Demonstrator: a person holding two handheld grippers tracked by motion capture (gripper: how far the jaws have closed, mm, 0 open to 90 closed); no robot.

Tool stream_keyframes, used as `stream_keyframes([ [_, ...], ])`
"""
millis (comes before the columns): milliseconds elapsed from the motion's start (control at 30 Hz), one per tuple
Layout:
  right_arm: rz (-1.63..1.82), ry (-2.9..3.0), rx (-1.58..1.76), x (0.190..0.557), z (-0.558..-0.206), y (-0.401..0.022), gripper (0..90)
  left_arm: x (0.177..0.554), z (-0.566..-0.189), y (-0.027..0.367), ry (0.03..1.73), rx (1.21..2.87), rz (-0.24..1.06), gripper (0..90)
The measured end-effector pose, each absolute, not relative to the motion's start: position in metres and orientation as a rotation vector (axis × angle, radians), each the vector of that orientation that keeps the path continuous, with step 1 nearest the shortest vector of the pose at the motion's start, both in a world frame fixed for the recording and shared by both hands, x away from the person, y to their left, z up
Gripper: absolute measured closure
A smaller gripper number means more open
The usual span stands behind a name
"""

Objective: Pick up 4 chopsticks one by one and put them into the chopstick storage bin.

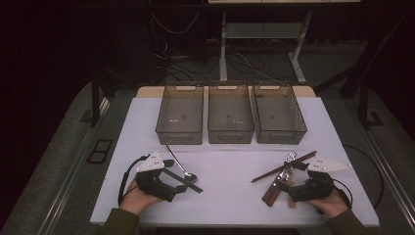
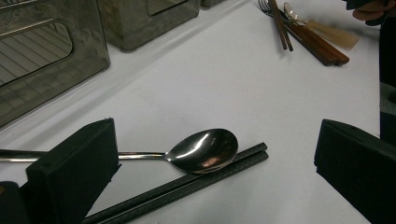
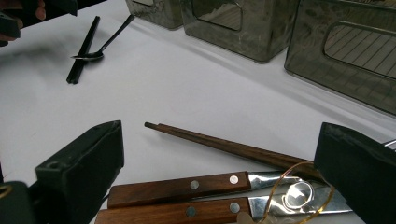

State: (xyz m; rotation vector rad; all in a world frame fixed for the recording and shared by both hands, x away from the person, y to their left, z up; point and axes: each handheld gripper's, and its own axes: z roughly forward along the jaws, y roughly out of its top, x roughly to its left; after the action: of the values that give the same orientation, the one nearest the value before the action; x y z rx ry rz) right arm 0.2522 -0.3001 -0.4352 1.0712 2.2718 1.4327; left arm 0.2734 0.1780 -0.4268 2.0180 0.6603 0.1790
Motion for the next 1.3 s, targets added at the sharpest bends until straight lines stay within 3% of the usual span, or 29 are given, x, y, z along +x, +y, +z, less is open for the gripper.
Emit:
stream_keyframes([
  [667, 1.373, 2.327, 1.109, 0.260, -0.427, -0.305, 2.5, 0.269, -0.426, 0.183, 0.690, 2.001, 0.218, 0.0],
  [900, 1.374, 2.320, 1.144, 0.265, -0.424, -0.310, 9.8, 0.269, -0.426, 0.183, 0.704, 1.988, 0.206, 0.0],
  [933, 1.374, 2.324, 1.138, 0.265, -0.424, -0.311, 15.3, 0.269, -0.426, 0.183, 0.703, 1.990, 0.207, 0.0],
  [1000, 1.375, 2.320, 1.137, 0.265, -0.423, -0.313, 15.9, 0.269, -0.427, 0.182, 0.701, 1.996, 0.208, 0.0],
  [1300, 1.373, 2.305, 1.175, 0.272, -0.420, -0.319, 36.0, 0.270, -0.430, 0.181, 0.699, 2.010, 0.201, 0.0],
])
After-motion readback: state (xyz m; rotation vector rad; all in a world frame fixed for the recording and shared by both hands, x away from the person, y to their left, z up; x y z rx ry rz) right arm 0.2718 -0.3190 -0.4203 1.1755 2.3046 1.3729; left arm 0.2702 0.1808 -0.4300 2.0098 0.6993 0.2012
